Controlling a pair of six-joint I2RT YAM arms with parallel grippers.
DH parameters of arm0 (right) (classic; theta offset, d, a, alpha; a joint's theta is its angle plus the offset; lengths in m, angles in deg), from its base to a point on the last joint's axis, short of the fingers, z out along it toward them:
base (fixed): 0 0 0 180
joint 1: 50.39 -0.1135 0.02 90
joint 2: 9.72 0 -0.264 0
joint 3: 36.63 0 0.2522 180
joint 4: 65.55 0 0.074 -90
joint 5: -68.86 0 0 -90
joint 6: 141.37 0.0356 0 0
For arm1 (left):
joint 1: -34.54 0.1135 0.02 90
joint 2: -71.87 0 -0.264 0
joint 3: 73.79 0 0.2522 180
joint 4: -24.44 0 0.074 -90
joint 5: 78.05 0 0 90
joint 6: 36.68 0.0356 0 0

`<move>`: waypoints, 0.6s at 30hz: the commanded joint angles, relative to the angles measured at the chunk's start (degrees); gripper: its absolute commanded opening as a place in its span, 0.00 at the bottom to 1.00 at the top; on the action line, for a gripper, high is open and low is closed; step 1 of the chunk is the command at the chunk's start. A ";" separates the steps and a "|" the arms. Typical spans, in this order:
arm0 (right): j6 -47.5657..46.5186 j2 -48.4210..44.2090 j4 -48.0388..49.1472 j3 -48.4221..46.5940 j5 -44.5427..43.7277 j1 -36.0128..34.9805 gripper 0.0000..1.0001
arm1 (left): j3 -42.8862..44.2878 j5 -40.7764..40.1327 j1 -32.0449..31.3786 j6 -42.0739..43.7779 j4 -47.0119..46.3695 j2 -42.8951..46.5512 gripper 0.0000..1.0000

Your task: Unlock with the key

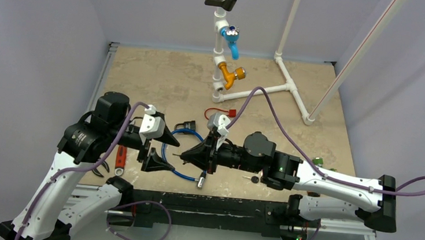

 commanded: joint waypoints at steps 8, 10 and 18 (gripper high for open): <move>10.30 -6.69 -11.92 2.01 -8.24 3.29 0.00 | -3.32 -13.22 -0.47 32.86 8.67 0.95 1.00; 13.24 -8.96 -14.66 3.96 -11.31 3.37 0.00 | -7.21 -16.50 -2.75 40.98 8.14 1.65 1.00; 25.59 -21.41 -20.28 14.67 -19.33 3.48 0.00 | -23.02 -28.39 -15.70 56.76 -9.88 -1.96 1.00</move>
